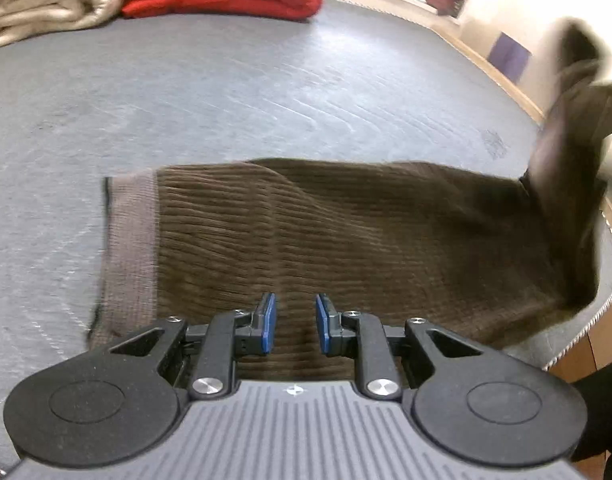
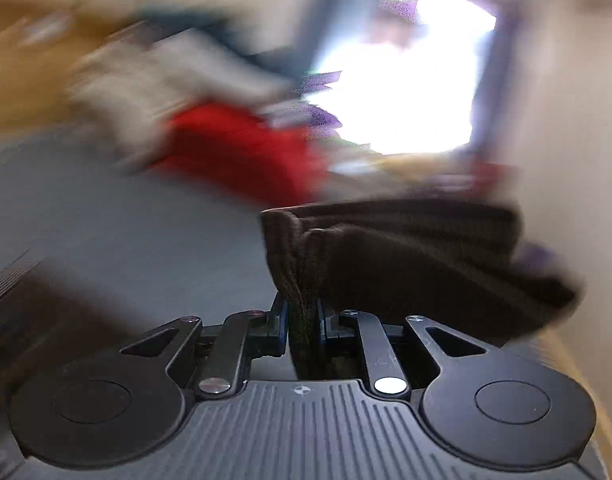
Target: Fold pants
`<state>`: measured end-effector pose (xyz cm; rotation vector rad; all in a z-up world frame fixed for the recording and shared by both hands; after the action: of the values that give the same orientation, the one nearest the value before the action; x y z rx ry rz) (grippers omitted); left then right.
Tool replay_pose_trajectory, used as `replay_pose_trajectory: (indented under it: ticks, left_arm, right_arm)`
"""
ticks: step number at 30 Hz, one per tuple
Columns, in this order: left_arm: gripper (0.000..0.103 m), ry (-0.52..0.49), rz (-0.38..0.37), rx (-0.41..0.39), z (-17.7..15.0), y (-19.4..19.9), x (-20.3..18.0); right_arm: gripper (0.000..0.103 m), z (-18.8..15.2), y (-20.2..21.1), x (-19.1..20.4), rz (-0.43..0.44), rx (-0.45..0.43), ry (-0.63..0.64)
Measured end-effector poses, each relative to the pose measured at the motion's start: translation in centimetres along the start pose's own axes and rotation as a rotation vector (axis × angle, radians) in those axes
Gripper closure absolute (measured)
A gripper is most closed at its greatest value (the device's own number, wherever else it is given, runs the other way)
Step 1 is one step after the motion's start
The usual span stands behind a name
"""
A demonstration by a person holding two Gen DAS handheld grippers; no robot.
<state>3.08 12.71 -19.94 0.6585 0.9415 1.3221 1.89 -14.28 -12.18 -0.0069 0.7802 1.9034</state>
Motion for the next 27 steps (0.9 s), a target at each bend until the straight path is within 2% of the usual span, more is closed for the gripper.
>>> replay_pose_trajectory:
  ticks: [1, 3, 5, 6, 8, 13, 16, 17, 20, 23, 25, 27]
  left_arm:
    - [0.079, 0.021, -0.007, -0.002, 0.1, 0.2, 0.5]
    - [0.079, 0.063, -0.025, -0.002, 0.4, 0.6, 1.3]
    - [0.079, 0.085, -0.025, -0.008, 0.4, 1.0, 1.9]
    - [0.079, 0.089, -0.023, -0.011, 0.5, 1.1, 2.1]
    - [0.079, 0.085, -0.028, -0.011, 0.4, 1.2, 2.1]
    - [0.078, 0.074, -0.038, -0.004, 0.3, 1.1, 1.6]
    - [0.078, 0.065, -0.051, 0.002, 0.5, 0.6, 0.7]
    - [0.078, 0.054, -0.052, 0.004, 0.4, 0.5, 0.4]
    - [0.077, 0.028, -0.053, 0.014, 0.2, 0.1, -0.5]
    - [0.076, 0.014, -0.047, 0.025, 0.1, -0.4, -1.0]
    - [0.076, 0.008, -0.045, 0.032, 0.1, -0.8, -1.5]
    - [0.074, -0.006, -0.047, 0.038, 0.1, -1.2, -2.0]
  right_arm:
    - [0.086, -1.6, -1.3, 4.5, 0.086, 0.076, 0.085]
    - [0.086, -4.9, -2.9, 10.7, 0.204, 0.227, 0.220]
    - [0.082, -6.7, -2.8, 14.2, 0.267, 0.301, 0.316]
    - [0.074, -6.7, -2.2, 14.9, 0.277, 0.291, 0.344]
    - [0.073, -5.6, -0.8, 15.2, 0.336, 0.250, 0.343]
    - [0.062, -2.3, 1.2, 11.4, 0.411, 0.182, 0.196]
    - [0.056, -1.6, 0.3, 6.3, 0.367, 0.184, 0.003]
    - [0.054, -2.3, -0.1, 4.4, 0.341, 0.197, -0.063]
    - [0.050, -4.3, -2.2, -1.4, 0.185, 0.254, -0.254]
    - [0.049, -8.3, -3.8, -5.3, 0.003, 0.344, -0.368]
    - [0.049, -10.0, -4.1, -7.3, -0.055, 0.384, -0.452]
    - [0.049, -11.0, -3.8, -8.7, -0.094, 0.371, -0.516]
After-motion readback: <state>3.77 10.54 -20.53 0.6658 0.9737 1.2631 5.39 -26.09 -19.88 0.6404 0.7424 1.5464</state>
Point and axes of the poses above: each gripper's, at about its wrist camera, not at the fingertips, and y roughly against the way its jaws point, x to its left, z to its top, the point moved 7 cm from there along -y, roughly the way its jaws point, and after that the axes turned 5 degrees about x, right-handed, at the moved point
